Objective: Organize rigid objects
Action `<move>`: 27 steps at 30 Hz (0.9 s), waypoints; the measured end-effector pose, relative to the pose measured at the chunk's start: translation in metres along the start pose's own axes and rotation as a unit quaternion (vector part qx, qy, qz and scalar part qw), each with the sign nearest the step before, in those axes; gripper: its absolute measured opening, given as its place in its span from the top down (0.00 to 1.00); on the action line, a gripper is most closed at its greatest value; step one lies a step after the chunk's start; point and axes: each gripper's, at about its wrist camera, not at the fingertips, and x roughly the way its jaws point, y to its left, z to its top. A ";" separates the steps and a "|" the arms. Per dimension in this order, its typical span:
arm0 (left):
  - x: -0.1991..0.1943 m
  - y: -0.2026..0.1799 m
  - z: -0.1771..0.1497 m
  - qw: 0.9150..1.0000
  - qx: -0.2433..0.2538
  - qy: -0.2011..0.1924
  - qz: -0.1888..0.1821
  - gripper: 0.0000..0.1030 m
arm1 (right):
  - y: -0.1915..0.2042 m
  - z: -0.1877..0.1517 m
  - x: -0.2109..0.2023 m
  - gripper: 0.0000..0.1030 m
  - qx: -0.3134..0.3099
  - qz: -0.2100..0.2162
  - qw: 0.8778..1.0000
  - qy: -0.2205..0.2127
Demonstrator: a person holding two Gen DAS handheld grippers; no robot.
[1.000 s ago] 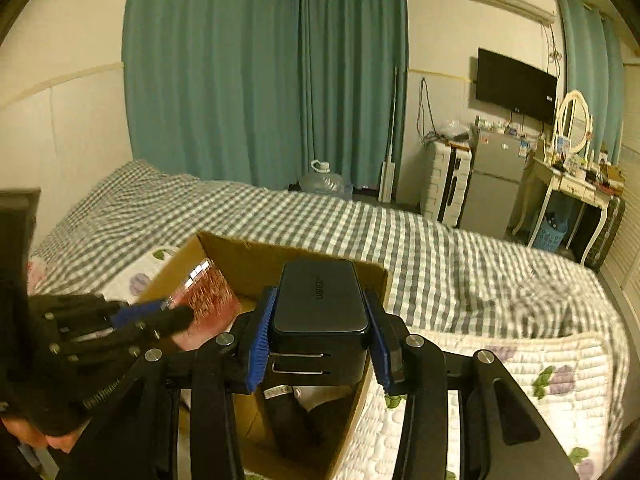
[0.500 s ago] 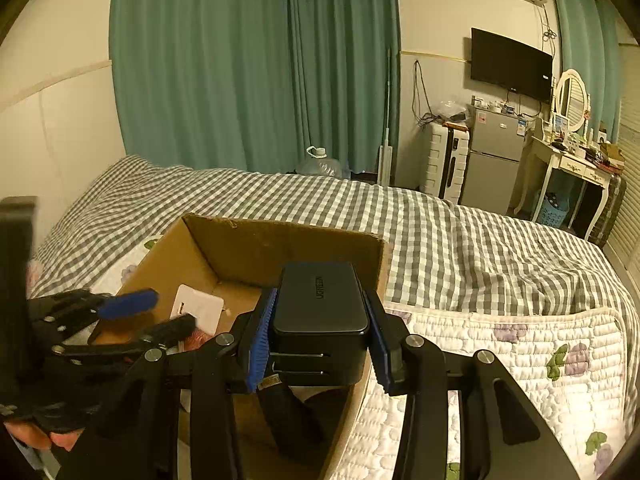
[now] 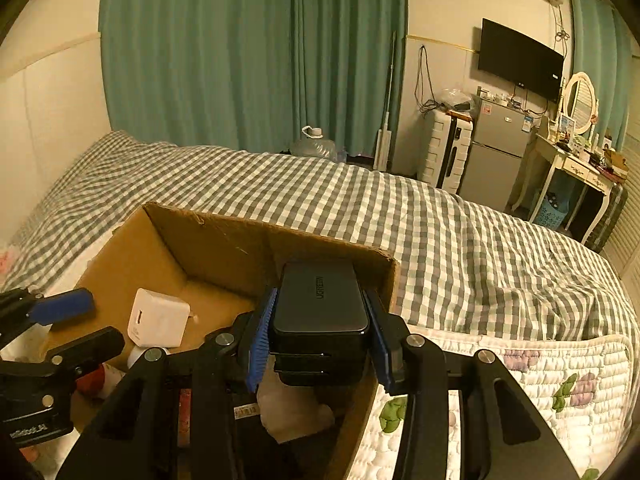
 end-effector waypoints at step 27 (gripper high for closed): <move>-0.156 -0.033 0.018 0.986 0.051 -0.160 0.007 0.38 | 0.007 0.012 -0.209 0.31 0.032 -0.015 0.992 -0.123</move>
